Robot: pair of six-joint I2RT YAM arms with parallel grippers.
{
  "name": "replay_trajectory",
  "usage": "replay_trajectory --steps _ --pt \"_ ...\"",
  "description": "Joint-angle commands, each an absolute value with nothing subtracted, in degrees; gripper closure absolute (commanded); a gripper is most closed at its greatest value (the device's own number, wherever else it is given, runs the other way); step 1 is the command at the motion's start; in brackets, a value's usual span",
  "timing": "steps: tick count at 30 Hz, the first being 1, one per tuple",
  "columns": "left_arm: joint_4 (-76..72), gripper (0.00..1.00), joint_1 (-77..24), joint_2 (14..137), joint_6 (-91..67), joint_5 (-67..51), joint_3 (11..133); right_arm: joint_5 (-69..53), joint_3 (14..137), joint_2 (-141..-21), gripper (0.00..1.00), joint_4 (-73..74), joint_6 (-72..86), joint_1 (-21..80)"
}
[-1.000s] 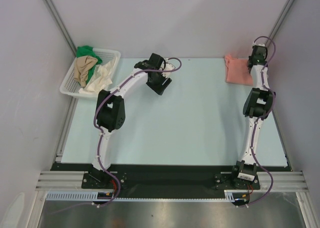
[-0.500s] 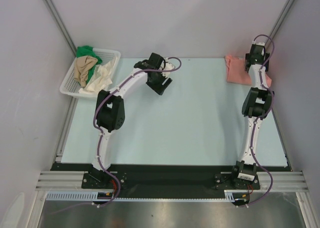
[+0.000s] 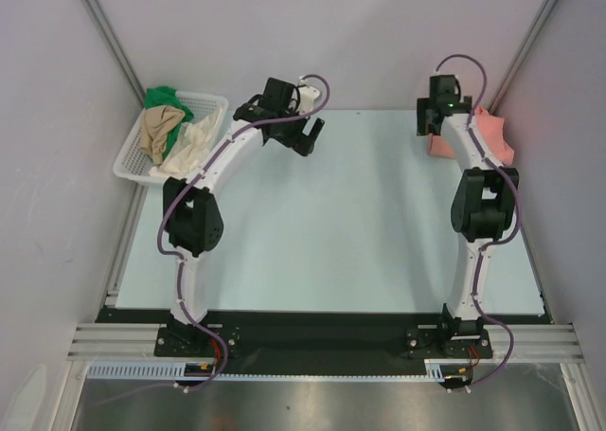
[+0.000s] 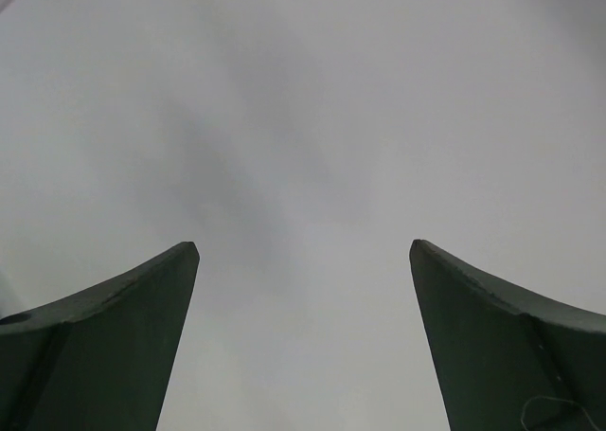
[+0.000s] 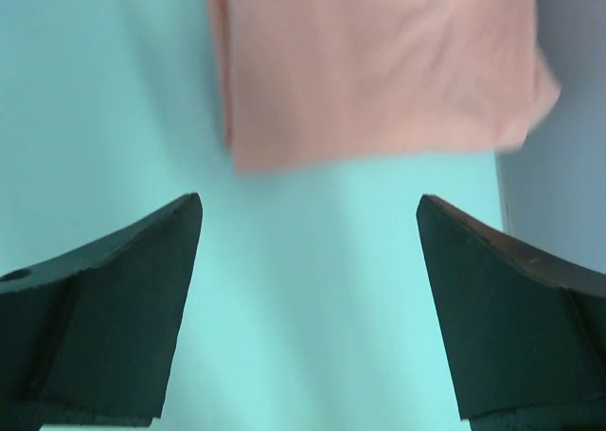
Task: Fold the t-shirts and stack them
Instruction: Reset both grippers
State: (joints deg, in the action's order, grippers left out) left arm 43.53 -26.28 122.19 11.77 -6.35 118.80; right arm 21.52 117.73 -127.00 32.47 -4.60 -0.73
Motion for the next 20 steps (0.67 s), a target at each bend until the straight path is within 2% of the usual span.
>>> replay_trajectory --steps 1,3,4,7,9,12,15,20 --pt "38.4 0.00 -23.6 115.5 8.6 -10.0 117.0 32.2 109.4 -122.2 0.00 37.7 -1.5 4.8" --pt "36.6 0.00 -23.3 113.0 9.0 -9.9 112.4 34.6 104.8 -119.2 0.00 39.3 -1.1 7.0" --pt "35.6 0.00 -23.2 110.1 9.6 -9.9 108.1 36.5 96.8 -116.7 0.00 36.7 -1.8 7.6" --pt "34.1 0.00 -23.2 104.4 10.7 -9.3 99.3 37.3 85.0 -106.7 0.00 32.9 -4.7 10.4" --pt "32.9 0.00 -23.2 101.4 11.2 -8.8 95.0 37.7 82.5 -101.8 0.00 33.2 -5.4 11.2" --pt "29.5 0.00 -23.2 95.7 11.3 -6.9 85.5 36.7 80.6 -96.7 0.00 34.9 -7.2 11.7" --pt "27.5 0.00 -23.2 91.5 10.6 -5.9 81.2 34.3 80.9 -93.3 0.00 36.4 -10.0 10.9" --pt "27.9 0.00 -23.3 89.4 12.7 -4.1 80.6 26.1 86.1 -88.2 0.00 42.1 -6.2 9.7"
